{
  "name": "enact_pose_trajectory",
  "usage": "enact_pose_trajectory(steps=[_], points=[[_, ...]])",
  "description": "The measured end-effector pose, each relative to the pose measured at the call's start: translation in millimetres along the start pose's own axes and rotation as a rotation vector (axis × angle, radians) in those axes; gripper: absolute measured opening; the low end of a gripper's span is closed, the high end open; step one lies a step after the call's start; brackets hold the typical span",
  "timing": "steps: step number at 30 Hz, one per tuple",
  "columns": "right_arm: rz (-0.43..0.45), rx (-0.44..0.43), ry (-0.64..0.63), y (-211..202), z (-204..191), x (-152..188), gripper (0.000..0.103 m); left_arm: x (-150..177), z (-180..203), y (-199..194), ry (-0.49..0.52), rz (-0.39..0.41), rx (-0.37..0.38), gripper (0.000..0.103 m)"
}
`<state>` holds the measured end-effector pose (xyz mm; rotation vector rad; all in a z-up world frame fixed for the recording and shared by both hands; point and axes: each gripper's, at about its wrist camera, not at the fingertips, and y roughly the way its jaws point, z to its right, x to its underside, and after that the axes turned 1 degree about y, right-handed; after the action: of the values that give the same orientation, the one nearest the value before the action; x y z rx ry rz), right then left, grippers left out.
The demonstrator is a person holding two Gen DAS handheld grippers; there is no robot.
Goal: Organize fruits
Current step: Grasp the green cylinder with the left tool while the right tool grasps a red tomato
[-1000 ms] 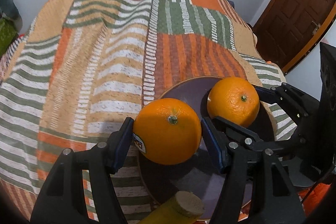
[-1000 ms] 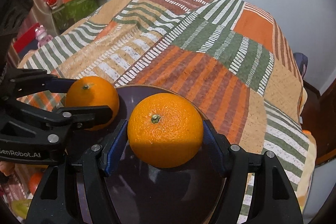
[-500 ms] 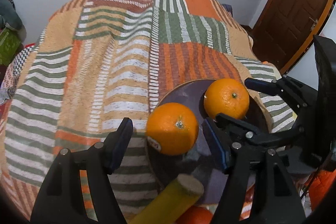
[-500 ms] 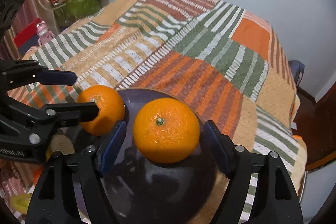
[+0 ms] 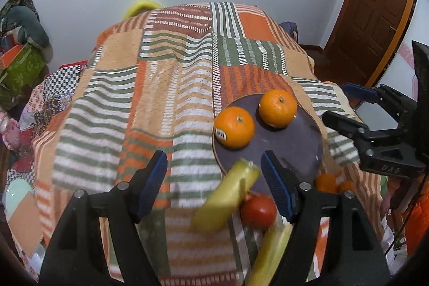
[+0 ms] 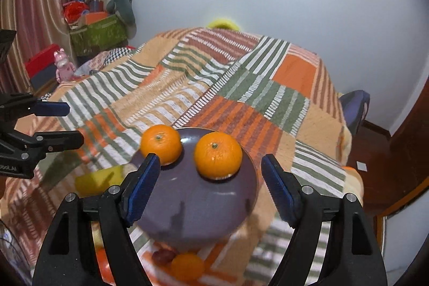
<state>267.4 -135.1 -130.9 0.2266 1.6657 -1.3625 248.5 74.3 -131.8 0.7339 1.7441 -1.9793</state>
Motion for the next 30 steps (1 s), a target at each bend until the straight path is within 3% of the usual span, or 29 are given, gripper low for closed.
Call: enact_pose_trajectory(steps=[9, 21, 30], points=[[0.037, -0.001, 0.006, -48.6, -25.3, 34.9, 0.075, 45.9, 14.6, -36.4, 0.029, -0.020, 0.011, 0.078], [-0.037, -0.059, 0.107, -52.1, -43.3, 96.9, 0.076, 104.8, 49.2, -9.4, 0.070, -0.156, 0.066, 0.077], [-0.099, -0.080, 0.137, -35.3, -51.1, 118.4, 0.076, 121.2, 58.1, 19.7, 0.062, -0.229, 0.116, 0.053]])
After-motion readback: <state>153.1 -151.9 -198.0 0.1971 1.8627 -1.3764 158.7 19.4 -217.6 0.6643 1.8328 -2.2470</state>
